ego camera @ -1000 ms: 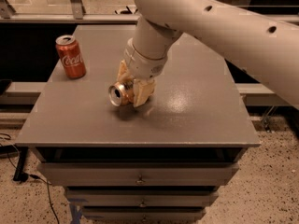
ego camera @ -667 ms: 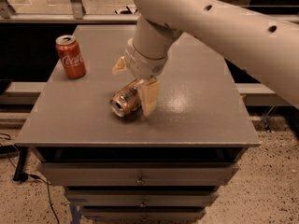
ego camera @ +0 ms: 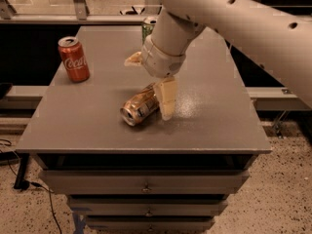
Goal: Knock orange can over
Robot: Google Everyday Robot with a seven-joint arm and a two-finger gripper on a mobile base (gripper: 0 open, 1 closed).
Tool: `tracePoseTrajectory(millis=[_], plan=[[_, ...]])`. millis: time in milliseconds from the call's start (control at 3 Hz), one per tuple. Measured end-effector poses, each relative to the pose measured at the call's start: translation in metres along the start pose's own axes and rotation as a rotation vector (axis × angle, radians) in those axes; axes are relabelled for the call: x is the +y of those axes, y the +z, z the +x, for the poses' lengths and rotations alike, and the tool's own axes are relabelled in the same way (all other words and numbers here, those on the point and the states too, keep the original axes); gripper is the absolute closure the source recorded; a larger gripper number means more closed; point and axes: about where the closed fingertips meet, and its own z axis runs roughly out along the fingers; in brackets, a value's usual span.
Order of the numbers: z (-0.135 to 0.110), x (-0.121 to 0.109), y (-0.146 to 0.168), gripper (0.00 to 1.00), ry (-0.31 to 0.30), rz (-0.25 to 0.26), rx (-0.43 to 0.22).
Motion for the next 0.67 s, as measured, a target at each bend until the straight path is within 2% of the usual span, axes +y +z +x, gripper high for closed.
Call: tracePoseTrajectory(millis=[333,667], plan=[[0.037,0.005,-0.014,0.0,0.13,-0.012,-0.096],[0.084,0.008,-0.049,0.0,0.301,0.048,-0.224]])
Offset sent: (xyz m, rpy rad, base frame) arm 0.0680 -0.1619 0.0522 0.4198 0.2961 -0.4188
